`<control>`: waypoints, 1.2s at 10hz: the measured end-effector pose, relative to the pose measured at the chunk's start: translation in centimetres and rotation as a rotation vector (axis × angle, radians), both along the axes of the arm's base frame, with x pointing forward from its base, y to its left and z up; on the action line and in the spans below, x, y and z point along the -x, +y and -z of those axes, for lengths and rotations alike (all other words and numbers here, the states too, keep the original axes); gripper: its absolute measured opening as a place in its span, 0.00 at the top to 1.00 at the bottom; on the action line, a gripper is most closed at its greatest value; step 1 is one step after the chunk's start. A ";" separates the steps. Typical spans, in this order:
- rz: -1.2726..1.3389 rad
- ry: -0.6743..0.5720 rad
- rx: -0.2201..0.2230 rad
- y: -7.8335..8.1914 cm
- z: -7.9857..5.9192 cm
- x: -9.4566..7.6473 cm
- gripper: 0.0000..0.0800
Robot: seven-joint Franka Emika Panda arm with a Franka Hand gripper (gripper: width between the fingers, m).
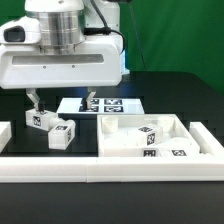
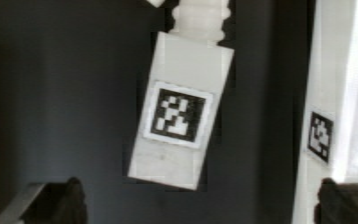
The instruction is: Assemble one leg
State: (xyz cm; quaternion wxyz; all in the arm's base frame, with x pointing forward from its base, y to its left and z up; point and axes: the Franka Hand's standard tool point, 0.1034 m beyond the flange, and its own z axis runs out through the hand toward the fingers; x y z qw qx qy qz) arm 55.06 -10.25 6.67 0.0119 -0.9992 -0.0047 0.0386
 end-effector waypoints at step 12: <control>0.036 0.329 -0.068 -1.3 2.4 0.0 0.19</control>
Offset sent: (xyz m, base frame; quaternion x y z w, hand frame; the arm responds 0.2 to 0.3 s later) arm 0.0000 0.0000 0.0000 0.0000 0.0000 0.0000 1.0000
